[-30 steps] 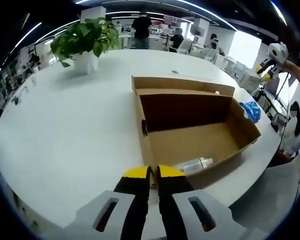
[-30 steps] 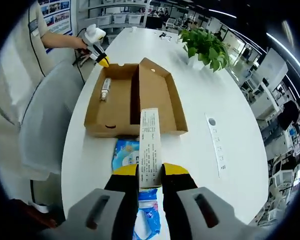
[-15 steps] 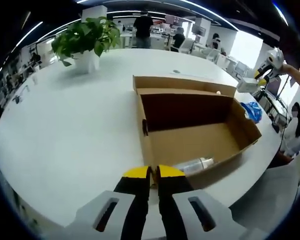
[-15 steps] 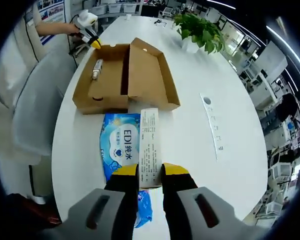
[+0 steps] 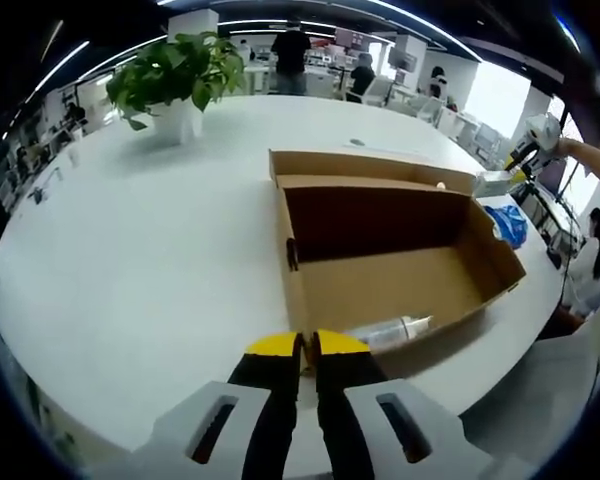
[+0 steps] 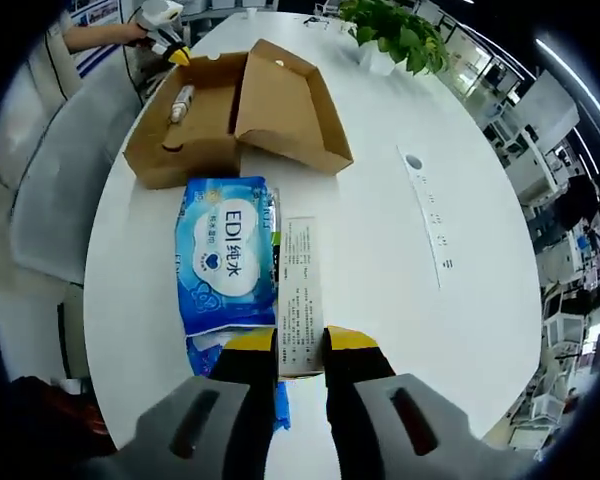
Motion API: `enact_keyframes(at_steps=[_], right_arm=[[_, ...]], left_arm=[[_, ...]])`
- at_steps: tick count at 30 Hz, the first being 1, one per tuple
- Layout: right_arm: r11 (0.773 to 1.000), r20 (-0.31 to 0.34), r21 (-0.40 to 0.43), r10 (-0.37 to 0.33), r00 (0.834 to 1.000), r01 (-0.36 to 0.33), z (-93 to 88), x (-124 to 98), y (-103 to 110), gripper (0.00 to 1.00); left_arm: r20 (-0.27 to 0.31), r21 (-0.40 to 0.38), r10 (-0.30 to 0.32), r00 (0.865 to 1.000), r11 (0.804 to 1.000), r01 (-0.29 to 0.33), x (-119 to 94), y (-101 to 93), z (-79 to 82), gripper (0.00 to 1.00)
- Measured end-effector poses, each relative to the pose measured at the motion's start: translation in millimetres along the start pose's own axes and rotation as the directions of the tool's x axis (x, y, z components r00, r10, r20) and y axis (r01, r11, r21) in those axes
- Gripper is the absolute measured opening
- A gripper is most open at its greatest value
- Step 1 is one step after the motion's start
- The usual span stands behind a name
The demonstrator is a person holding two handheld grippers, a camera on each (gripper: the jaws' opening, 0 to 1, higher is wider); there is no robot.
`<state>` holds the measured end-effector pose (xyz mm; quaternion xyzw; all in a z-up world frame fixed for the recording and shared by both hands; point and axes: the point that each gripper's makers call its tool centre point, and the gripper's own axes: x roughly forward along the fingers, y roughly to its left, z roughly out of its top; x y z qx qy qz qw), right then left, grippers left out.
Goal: Operate the shoe box by opening the lid, removing the specified soft item, and placing it in the target area until the item is outside and the box remains undamaged.
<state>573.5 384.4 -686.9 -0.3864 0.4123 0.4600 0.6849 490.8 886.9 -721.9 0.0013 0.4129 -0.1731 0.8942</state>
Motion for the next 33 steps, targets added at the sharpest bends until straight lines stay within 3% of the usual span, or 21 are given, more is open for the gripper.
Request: enact_keyframes(at_steps=[17, 33], right_arm=[[0.999, -0.078, 0.024, 0.041, 0.996, -0.039, -51.6, 22, -8, 0.15], [0.998, -0.19, -0.029, 0.041, 0.981, -0.047, -92.9, 27, -8, 0.15]], left_arm=[[-0.01, -0.026, 0.023, 1.0, 0.999, -0.023, 0, -0.4, -0.7, 0.01], [-0.027, -0.012, 0.023, 0.999, 1.0, -0.023, -1, -4.3, -1.1, 0.01]])
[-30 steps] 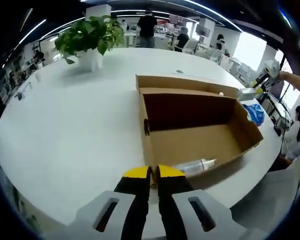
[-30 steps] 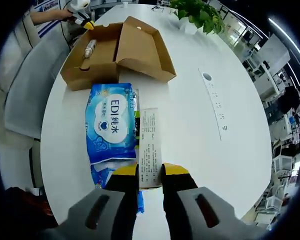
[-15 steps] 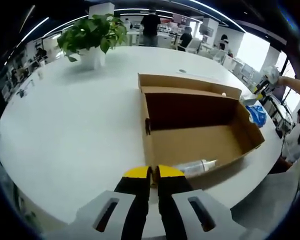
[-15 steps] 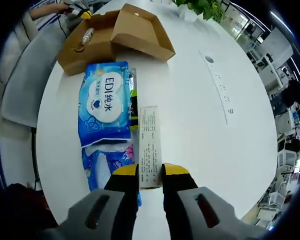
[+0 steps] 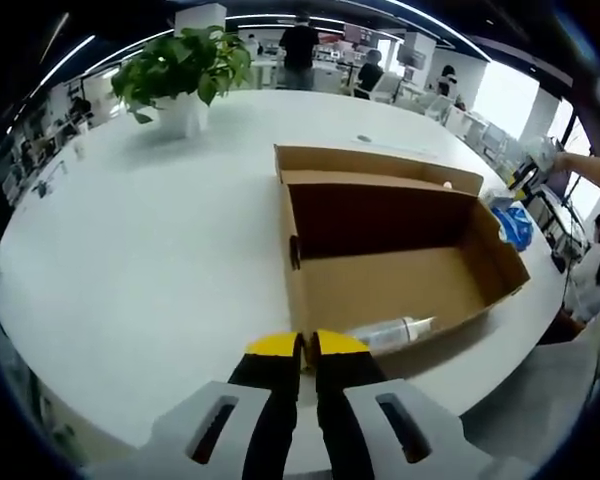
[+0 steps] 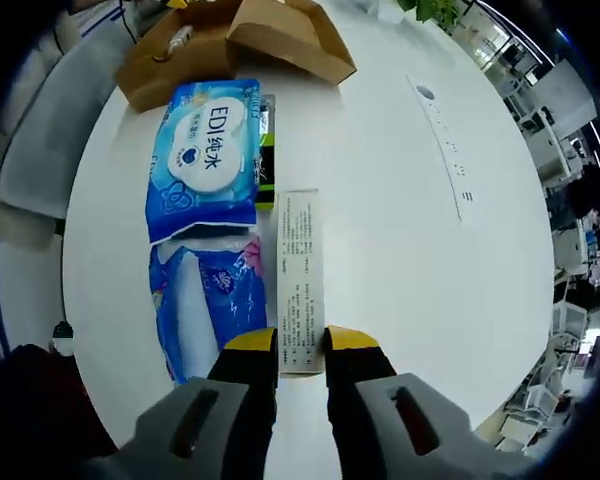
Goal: Operate the shoe box by opening the lid, removing the specified soft item, and placing it in the target area until the item is outside and the box remains undamaged.
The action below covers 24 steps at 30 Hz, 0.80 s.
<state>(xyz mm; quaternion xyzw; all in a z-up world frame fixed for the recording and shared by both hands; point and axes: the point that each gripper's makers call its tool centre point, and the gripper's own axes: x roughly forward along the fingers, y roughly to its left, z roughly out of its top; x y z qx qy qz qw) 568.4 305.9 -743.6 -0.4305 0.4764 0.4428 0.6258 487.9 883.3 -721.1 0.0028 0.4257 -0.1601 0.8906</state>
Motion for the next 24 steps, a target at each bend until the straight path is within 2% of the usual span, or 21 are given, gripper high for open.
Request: enact_keyframes(at_steps=[12, 24], right_arm=[[0.998, -0.056, -0.056, -0.008, 0.998, 0.005, -15.7, 6, 2, 0.15], [0.999, -0.059, -0.055, -0.001, 0.998, -0.002, -16.7, 5, 1, 0.16]], left_arm=[[-0.005, 0.0, -0.005, 1.0, 1.0, 0.005, 0, 0.0, 0.1, 0.02], [-0.007, 0.006, -0.009, 1.0, 1.0, 0.009, 0, 0.5, 0.1, 0.02]])
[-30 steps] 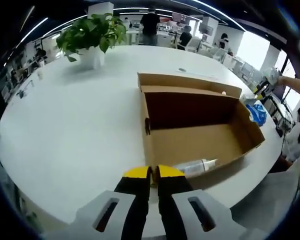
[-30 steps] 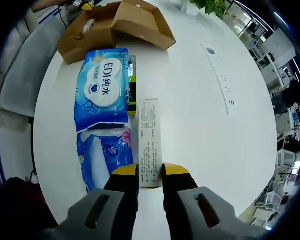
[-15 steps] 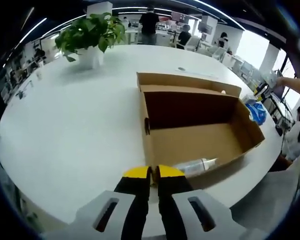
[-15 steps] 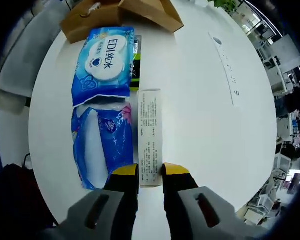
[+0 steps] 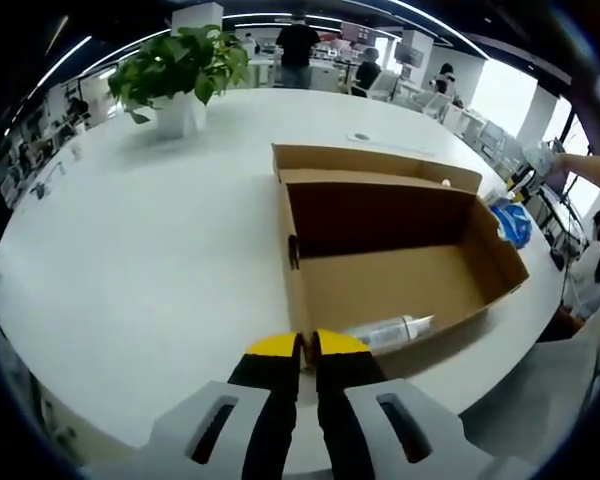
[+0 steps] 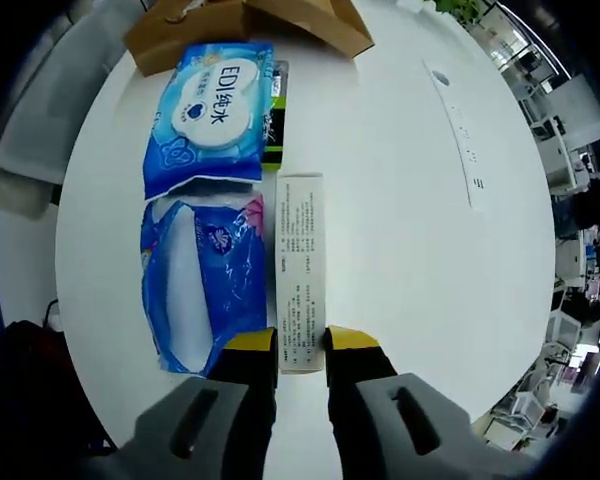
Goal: Operate the shoe box by opening the lid, removing the specified soft item, and placing it in the target area until the item is outside and the box remains undamaged.
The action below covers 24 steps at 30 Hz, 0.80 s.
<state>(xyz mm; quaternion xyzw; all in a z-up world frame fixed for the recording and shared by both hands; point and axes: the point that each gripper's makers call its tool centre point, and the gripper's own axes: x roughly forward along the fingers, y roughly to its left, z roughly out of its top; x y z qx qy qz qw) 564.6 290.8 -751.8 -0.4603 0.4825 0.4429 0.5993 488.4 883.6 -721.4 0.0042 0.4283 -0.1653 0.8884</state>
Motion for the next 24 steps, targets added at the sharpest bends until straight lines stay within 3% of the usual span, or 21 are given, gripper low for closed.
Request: enact_keyframes(at_steps=[13, 24], right_arm=[[0.999, -0.025, -0.028, -0.021, 0.999, 0.02, -0.1, -1, -6, 0.16], [0.995, 0.006, 0.004, -0.095, 0.995, 0.095, 9.4, -11, -9, 0.25]], left_arm=[[-0.008, 0.021, -0.007, 1.0, 1.0, 0.007, 2, 0.1, 0.8, 0.03], [-0.003, 0.109, -0.006, 1.0, 0.994, 0.007, 3, -1.3, 11.1, 0.06]])
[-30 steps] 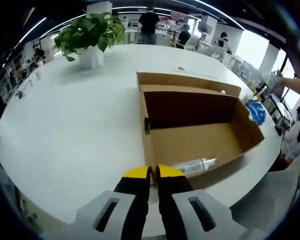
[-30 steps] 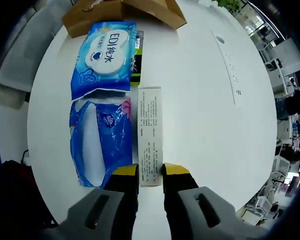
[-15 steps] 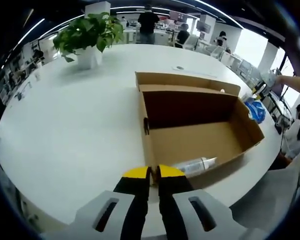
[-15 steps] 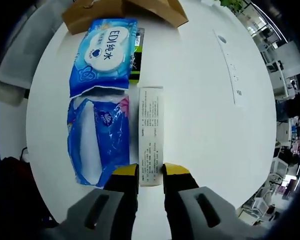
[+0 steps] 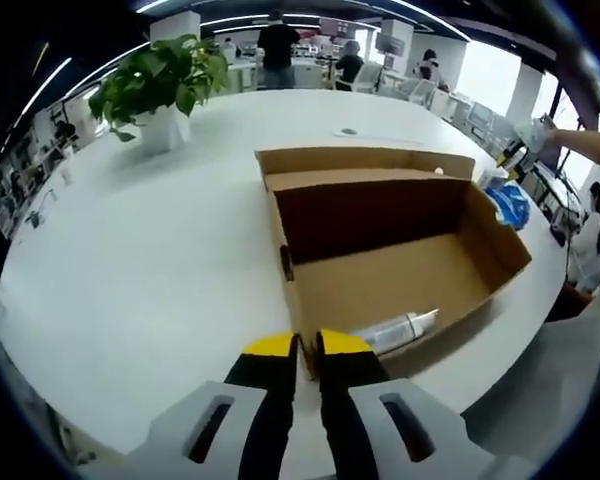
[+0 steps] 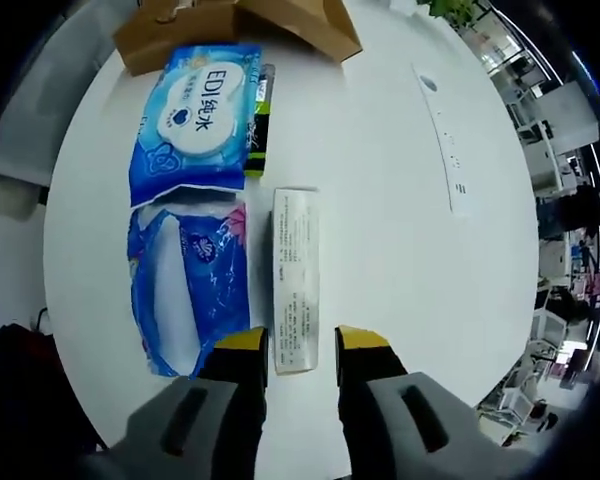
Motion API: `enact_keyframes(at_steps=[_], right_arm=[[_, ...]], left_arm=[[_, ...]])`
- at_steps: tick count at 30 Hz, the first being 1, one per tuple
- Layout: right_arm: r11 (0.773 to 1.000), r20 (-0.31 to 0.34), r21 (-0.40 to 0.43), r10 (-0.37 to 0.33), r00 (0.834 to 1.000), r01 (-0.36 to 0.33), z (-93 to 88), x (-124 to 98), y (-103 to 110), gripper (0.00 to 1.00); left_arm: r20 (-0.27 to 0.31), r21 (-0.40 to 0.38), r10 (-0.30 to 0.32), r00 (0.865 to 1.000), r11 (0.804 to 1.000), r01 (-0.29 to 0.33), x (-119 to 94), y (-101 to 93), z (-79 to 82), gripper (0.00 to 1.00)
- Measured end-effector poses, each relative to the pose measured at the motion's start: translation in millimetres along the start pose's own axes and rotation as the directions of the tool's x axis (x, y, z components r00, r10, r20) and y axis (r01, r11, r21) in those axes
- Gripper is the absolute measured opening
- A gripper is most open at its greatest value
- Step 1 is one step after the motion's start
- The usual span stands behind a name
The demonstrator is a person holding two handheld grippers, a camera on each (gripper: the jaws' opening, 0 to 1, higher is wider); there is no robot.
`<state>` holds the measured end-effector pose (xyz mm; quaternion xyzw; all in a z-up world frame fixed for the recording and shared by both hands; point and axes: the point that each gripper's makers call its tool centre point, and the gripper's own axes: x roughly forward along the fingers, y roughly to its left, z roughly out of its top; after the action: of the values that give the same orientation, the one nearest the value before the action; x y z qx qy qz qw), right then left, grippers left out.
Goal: Operate the shoe box by opening the lid, removing the specified soft item, and placing it in the target area until the item is outside and the box remains undamaged.
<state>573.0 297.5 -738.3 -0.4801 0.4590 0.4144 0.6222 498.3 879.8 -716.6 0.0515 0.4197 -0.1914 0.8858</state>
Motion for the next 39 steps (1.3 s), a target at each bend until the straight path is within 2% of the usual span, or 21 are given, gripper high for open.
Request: enact_keyframes(at_steps=[4, 9, 14, 18, 20, 27, 29, 32, 34, 37, 39], right_arm=[[0.999, 0.015, 0.029, -0.029, 0.999, 0.029, 5.2, -8, 3, 0.28], [0.994, 0.079, 0.097, -0.065, 0.995, 0.057, 20.1, -21, 9, 0.31], [0.979, 0.145, 0.192, -0.101, 0.984, 0.072, 35.6, -35, 18, 0.36], [0.962, 0.187, 0.263, -0.13, 0.974, 0.078, 46.2, -45, 28, 0.4], [0.952, 0.217, 0.298, -0.141, 0.966, 0.071, 53.6, -51, 34, 0.42], [0.907, 0.297, 0.418, -0.185, 0.937, 0.046, 75.5, -71, 56, 0.52], [0.896, 0.32, 0.443, -0.197, 0.927, 0.037, 83.7, -77, 63, 0.56], [0.881, 0.343, 0.473, -0.214, 0.915, 0.028, 92.9, -85, 72, 0.59], [0.87, 0.353, 0.493, -0.226, 0.908, 0.025, 98.6, -90, 78, 0.63], [0.854, 0.39, 0.52, -0.253, 0.885, 0.015, 110.5, -100, 87, 0.67], [0.851, 0.408, 0.526, -0.255, 0.877, 0.002, 118.0, -105, 95, 0.71]], left_arm=[[0.014, 0.041, -0.011, 1.0, 0.999, 0.01, -2, -1.6, 7.9, 0.08], [0.003, 0.107, -0.042, 0.999, 0.993, 0.041, -3, -4.3, 12.5, 0.14], [0.007, 0.156, -0.061, 0.998, 0.986, 0.059, -8, -8.5, 20.2, 0.14], [0.007, 0.214, -0.097, 0.995, 0.972, 0.093, -10, -16.2, 26.9, 0.16], [-0.005, 0.256, -0.135, 0.991, 0.958, 0.131, -10, -22.6, 28.7, 0.17], [-0.103, 0.408, -0.242, 0.965, 0.874, 0.263, -5, -44.9, 32.2, 0.24], [-0.13, 0.433, -0.274, 0.953, 0.849, 0.303, -3, -51.3, 33.1, 0.26], [-0.182, 0.479, -0.312, 0.933, 0.8, 0.361, 2, -59.1, 31.6, 0.27], [-0.204, 0.492, -0.324, 0.924, 0.782, 0.383, 4, -61.8, 31.0, 0.28], [-0.244, 0.521, -0.346, 0.906, 0.741, 0.424, 9, -66.6, 30.7, 0.29], [-0.269, 0.537, -0.36, 0.893, 0.714, 0.449, 13, -69.4, 31.3, 0.29]])
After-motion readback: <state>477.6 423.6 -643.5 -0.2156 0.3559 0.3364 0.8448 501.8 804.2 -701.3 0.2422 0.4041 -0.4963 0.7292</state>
